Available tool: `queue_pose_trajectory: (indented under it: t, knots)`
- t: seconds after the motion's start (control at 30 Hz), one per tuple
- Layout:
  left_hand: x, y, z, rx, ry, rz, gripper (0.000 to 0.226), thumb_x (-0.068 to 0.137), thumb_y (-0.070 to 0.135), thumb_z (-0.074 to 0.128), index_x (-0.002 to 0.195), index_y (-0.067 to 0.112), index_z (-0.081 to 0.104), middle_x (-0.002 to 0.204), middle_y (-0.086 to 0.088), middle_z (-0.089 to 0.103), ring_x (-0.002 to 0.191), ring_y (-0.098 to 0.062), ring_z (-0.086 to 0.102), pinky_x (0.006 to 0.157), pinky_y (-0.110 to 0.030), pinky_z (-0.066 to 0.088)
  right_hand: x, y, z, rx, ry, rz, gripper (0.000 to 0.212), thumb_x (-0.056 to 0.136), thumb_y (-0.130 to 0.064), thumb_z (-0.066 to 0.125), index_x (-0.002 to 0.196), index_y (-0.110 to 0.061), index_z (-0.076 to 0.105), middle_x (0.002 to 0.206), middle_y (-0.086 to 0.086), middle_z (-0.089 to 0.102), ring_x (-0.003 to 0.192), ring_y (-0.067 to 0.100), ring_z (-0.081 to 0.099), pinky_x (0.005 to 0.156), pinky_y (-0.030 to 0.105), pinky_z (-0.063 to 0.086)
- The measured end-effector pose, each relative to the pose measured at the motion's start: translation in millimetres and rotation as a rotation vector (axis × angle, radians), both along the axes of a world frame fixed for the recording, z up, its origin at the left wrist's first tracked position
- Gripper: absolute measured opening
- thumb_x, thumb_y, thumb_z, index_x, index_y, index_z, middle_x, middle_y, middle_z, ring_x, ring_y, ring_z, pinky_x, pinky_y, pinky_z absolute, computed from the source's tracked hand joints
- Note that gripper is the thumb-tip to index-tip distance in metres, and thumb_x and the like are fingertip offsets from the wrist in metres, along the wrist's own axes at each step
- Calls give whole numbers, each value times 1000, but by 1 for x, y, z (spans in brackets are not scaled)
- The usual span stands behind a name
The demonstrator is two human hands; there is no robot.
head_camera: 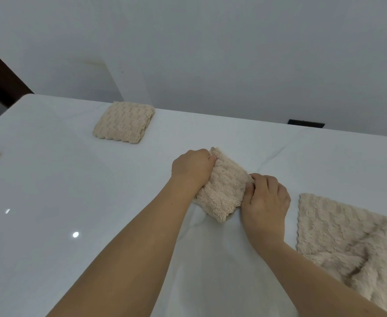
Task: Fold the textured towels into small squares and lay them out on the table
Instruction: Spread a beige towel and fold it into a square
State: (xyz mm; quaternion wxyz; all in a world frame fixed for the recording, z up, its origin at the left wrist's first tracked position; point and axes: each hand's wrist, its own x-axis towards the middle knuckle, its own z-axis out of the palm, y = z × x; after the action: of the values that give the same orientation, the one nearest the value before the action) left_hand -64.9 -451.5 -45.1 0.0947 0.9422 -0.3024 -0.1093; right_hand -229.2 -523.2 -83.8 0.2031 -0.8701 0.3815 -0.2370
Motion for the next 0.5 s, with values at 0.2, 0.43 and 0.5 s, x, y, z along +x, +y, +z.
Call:
queue_pose_trajectory:
  t: [0.2,0.43,0.5]
  knots:
    - [3,3,-2,-87,55,151,49,92,62,44,68,19,43,71,3,54,69,-19,55,53,-29,34,-1,0,2,29,-33,1,31,94,-27,34,110,-22,60,104,-4,56,107,22,45,103,39,27]
    - [-2,5,-1,-99,-1,144,51,93,63,42,68,20,42,70,4,53,66,-18,53,51,-30,31,41,-27,28,277,174,-37,28,94,-36,36,95,-24,61,98,-4,49,98,21,39,92,40,24]
    - [-2,5,-2,-103,-20,141,50,93,63,43,67,20,41,69,4,53,66,-19,52,51,-30,30,55,-37,28,138,254,77,35,96,-40,34,93,-17,60,92,-1,54,87,23,46,81,38,28]
